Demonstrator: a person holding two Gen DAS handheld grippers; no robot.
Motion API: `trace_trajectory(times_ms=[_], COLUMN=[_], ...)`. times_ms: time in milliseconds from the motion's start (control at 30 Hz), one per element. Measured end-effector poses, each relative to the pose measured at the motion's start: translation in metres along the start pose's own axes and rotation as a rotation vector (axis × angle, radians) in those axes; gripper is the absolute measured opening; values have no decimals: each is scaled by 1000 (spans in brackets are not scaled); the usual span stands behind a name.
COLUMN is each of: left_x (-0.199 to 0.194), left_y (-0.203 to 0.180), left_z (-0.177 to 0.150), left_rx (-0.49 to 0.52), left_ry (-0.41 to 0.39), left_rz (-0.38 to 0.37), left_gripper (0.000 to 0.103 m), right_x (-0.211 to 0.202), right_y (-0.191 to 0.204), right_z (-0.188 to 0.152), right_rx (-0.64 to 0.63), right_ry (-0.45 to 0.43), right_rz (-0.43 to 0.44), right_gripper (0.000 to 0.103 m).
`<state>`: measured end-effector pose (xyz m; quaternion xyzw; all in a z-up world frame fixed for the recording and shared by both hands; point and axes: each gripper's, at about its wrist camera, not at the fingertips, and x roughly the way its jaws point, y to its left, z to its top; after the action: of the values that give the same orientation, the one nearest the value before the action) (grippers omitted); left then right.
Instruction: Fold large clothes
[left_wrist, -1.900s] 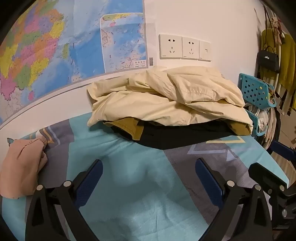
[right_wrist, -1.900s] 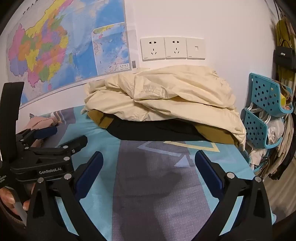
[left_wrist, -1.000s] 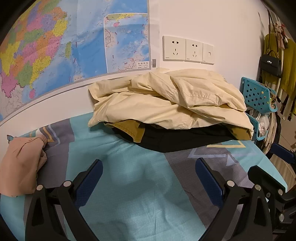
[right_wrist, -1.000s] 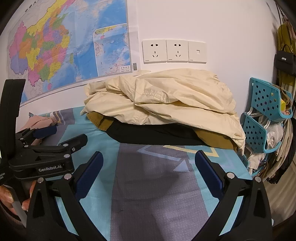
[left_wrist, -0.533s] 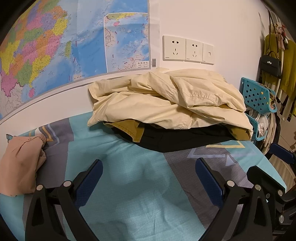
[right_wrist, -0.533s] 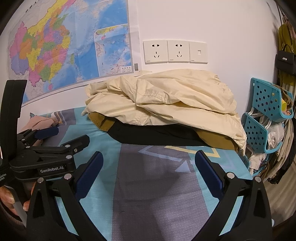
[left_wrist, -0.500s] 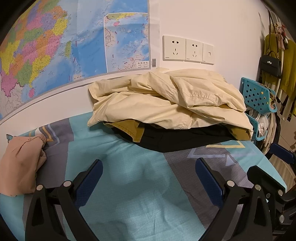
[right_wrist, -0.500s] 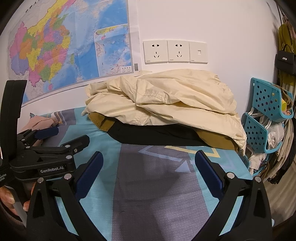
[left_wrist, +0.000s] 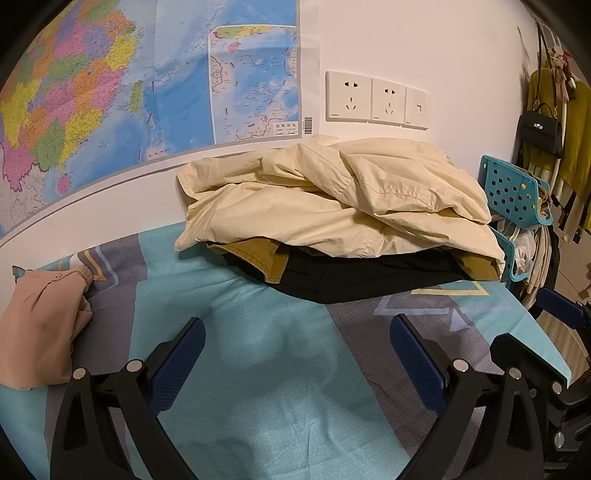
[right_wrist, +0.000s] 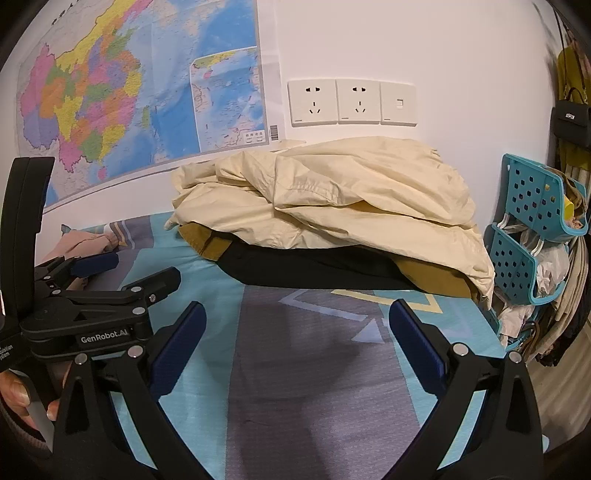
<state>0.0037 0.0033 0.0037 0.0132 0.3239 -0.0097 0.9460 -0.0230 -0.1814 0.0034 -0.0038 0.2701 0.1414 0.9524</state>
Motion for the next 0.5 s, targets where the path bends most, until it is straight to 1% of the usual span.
trace_trajectory(times_ms=[500], left_x=[1], left_y=[2], left_z=[0], left_rx=[-3], left_ry=[2], left_rz=[-3], left_gripper=[96], right_x=[0], right_y=[1], right_z=[-1], right_rx=[0], right_ry=[1], right_rz=[1], right_gripper=[98])
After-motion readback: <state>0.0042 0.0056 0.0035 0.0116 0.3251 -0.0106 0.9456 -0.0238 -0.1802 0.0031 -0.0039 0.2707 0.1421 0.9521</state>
